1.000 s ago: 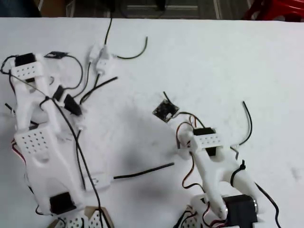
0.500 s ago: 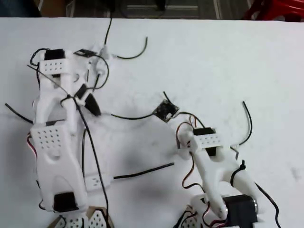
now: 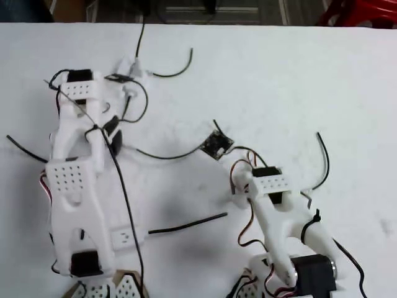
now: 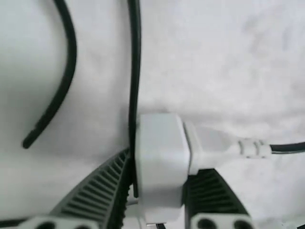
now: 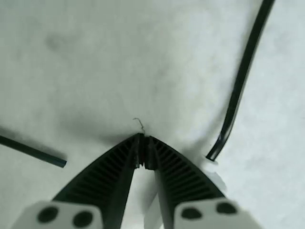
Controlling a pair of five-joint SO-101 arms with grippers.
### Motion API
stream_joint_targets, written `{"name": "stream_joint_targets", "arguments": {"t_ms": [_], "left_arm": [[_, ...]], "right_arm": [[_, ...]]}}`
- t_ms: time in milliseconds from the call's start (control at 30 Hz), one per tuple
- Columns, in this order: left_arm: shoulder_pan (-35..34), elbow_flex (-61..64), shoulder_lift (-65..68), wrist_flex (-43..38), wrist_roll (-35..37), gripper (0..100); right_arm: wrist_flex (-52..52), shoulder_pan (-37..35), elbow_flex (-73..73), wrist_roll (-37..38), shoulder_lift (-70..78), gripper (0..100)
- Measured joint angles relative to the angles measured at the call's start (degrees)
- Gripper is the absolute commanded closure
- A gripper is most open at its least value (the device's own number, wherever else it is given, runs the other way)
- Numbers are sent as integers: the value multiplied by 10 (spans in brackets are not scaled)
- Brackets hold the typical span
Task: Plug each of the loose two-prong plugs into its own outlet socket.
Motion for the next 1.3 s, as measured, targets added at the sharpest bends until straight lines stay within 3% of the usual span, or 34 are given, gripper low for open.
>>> {"name": "stream_joint_targets", "arguments": {"t_ms": [167,433,633,1100,1300], "left_arm": [[11,-45,-28,0,11,891],[32,-252,-65,-7,139,895],[31,-296,-65,-91,151,974],[-17,-126,-65,-443,151,969],[-9,13,-65,-497,45,966]], "right_arm": [[0,0,0,0,0,980],[0,0,0,0,0,980],[0,0,0,0,0,980],[0,0,0,0,0,980],[0,0,0,0,0,980]]}}
